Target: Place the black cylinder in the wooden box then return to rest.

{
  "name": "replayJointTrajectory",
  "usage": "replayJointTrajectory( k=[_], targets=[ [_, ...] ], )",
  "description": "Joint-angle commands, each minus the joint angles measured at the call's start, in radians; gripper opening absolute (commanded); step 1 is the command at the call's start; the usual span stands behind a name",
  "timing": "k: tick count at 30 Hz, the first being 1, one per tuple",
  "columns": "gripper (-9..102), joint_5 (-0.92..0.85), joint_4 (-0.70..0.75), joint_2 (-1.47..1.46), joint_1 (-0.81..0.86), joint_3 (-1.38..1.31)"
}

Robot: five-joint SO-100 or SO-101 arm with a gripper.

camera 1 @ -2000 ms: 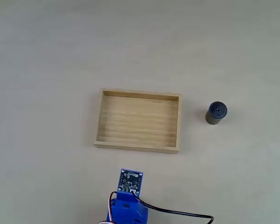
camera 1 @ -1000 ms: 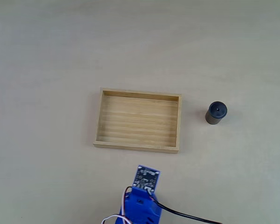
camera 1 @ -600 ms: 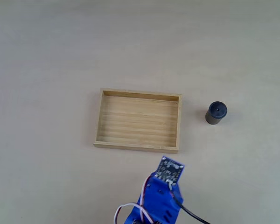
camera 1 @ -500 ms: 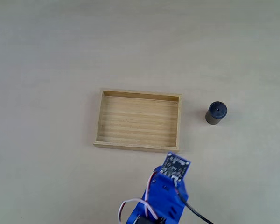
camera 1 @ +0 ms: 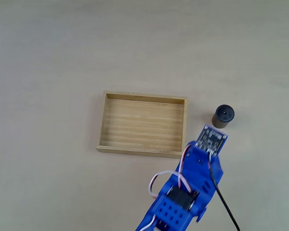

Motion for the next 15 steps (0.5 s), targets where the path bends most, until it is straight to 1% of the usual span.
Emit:
replayJointTrajectory(
  k=[1,10,15],
  targets=[
    [26,0.003,-0.063,0.067,-0.020,-0.193],
    [27,0.003,-0.110,0.181,-0.044,-0.284],
    [27,0.009,-0.118,0.232,-0.031,-0.334]
  ],
)
